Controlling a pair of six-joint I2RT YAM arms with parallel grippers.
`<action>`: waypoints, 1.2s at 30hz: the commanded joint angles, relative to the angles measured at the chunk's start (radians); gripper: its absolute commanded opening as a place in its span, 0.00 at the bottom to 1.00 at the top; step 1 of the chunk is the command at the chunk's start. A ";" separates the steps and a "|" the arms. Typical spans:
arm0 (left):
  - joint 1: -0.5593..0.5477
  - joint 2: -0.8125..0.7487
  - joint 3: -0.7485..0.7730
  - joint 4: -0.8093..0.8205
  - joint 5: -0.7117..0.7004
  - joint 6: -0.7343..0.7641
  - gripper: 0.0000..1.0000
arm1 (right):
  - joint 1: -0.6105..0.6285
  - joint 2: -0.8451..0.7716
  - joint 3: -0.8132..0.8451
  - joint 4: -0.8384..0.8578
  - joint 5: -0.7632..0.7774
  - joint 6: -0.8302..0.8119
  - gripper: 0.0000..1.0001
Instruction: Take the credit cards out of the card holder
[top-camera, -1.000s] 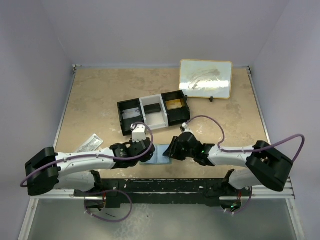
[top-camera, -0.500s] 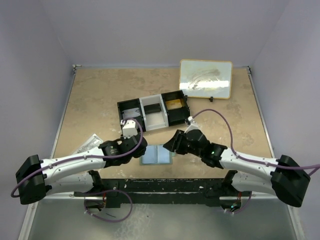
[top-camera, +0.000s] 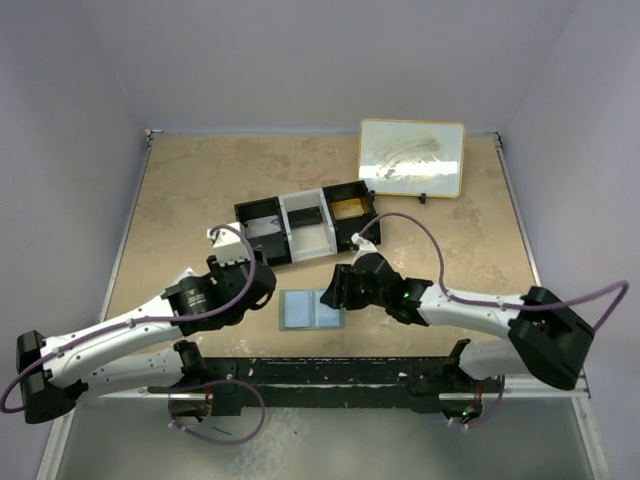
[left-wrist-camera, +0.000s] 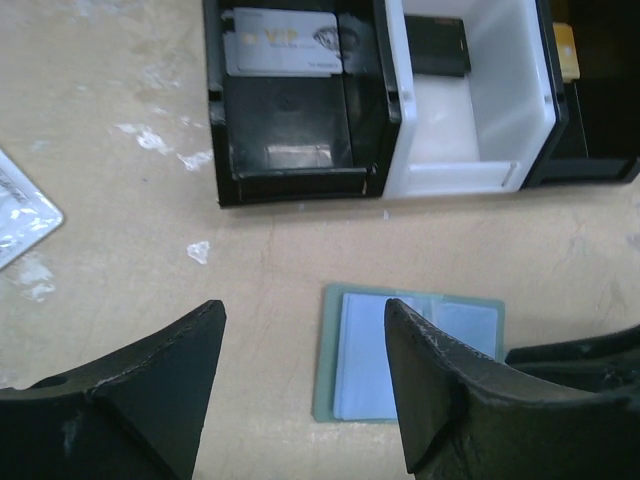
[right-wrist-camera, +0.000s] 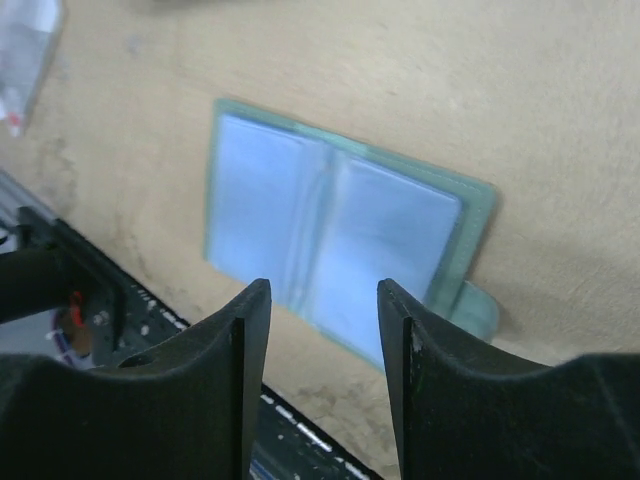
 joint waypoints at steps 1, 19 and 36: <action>0.018 -0.052 0.069 -0.133 -0.151 -0.017 0.66 | -0.006 -0.169 0.054 0.032 0.037 -0.143 0.54; 0.667 -0.039 0.344 -0.165 0.049 0.514 0.80 | -0.487 -0.532 0.247 -0.269 0.288 -0.570 1.00; 0.826 -0.117 0.648 -0.286 0.052 0.471 0.80 | -0.536 -0.687 0.736 -0.502 0.147 -0.734 1.00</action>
